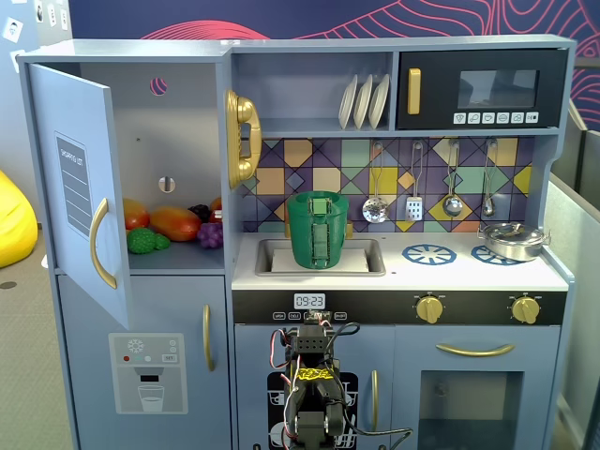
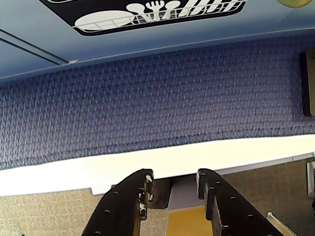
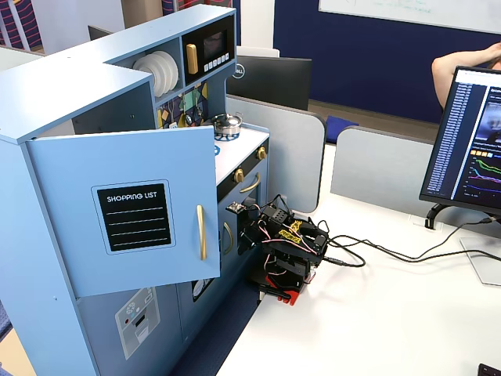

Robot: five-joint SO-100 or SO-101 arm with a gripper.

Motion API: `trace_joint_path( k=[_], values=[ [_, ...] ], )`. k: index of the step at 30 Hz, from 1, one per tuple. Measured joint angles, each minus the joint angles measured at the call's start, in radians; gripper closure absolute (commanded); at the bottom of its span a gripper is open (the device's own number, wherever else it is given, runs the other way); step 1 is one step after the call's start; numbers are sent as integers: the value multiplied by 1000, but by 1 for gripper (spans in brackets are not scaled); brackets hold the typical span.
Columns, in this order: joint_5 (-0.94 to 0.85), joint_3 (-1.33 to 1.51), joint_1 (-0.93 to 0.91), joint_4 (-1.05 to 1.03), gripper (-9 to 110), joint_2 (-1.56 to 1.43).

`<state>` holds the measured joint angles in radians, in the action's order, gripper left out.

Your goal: Take off the lid from the green recipient and place it on the counter

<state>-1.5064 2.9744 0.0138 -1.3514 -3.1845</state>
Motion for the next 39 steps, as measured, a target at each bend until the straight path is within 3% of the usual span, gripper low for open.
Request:
trace_joint_path(
  k=[14, 20, 31, 39],
  values=[
    [-12, 2, -107, 0, 101, 0],
    [-147, -160, -196, -3, 100, 44],
    [-230, -916, -210, 526, 65, 437],
    [-196, -1077, -158, 778, 59, 597]
  ],
)
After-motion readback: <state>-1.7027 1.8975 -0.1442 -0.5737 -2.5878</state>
